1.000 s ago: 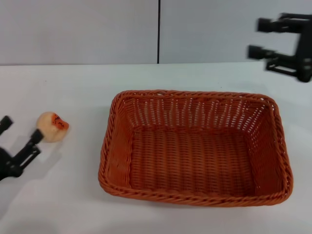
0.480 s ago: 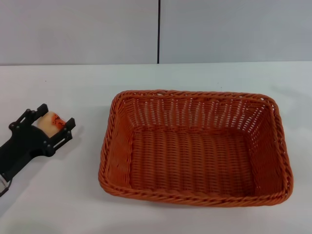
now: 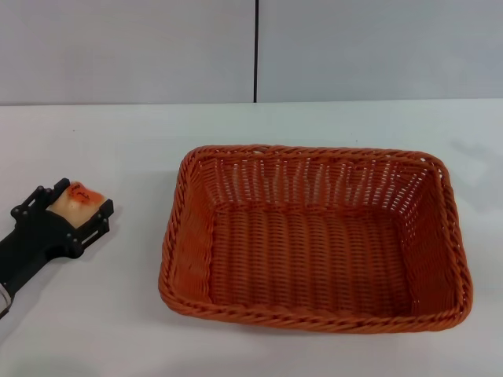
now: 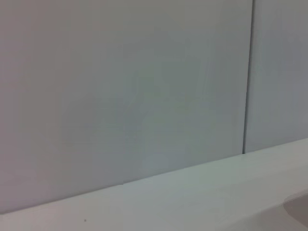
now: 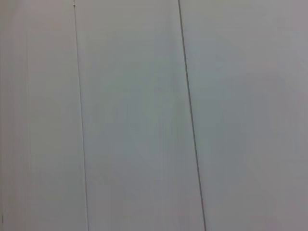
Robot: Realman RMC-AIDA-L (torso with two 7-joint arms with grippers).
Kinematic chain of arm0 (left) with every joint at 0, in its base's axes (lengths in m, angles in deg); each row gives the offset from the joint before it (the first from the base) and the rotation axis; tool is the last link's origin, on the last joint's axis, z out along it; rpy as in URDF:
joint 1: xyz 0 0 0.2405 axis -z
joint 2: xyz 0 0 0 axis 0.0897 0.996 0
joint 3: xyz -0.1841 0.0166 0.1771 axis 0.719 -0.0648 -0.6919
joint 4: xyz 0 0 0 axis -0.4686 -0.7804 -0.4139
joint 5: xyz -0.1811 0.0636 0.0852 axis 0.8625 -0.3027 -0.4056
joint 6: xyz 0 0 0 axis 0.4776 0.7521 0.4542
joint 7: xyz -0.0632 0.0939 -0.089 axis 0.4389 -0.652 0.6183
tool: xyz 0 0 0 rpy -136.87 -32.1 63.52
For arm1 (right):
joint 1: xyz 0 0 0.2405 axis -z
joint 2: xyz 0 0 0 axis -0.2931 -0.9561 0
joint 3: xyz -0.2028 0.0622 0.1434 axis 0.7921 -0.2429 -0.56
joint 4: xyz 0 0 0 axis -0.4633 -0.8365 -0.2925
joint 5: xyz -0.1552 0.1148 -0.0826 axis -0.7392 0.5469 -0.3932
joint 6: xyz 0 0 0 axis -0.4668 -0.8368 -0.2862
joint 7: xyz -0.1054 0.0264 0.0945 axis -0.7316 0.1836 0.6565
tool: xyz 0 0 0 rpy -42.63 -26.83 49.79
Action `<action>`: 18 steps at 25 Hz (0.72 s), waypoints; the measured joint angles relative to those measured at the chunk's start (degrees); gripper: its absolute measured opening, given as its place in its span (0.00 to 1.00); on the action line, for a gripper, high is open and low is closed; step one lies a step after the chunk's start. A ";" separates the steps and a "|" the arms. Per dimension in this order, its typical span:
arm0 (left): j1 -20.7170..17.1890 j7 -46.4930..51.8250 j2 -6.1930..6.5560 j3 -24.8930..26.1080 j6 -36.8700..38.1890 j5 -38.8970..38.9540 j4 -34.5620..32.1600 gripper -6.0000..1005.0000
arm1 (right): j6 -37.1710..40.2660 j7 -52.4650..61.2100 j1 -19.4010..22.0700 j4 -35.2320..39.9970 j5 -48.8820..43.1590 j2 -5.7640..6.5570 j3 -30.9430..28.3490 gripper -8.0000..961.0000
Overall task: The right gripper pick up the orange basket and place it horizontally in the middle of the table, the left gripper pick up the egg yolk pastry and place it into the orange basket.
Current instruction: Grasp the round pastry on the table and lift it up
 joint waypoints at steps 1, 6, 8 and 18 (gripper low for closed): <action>-0.18 0.01 0.01 0.00 -0.01 0.02 -0.01 0.76 | 0.00 -0.01 -0.05 -0.02 -0.06 0.01 -0.01 0.56; -1.06 0.14 0.15 0.14 -1.56 0.14 0.04 0.74 | 0.00 -0.04 -0.20 -0.37 -0.16 0.02 -0.03 0.56; -1.47 0.06 0.17 0.33 -2.48 0.29 0.08 0.73 | 0.00 -0.05 -0.26 -0.79 -0.19 0.02 -0.03 0.56; -3.04 1.25 0.51 3.32 -20.18 0.50 0.57 0.35 | 0.80 -1.43 -0.10 -2.74 0.21 0.04 -2.97 0.56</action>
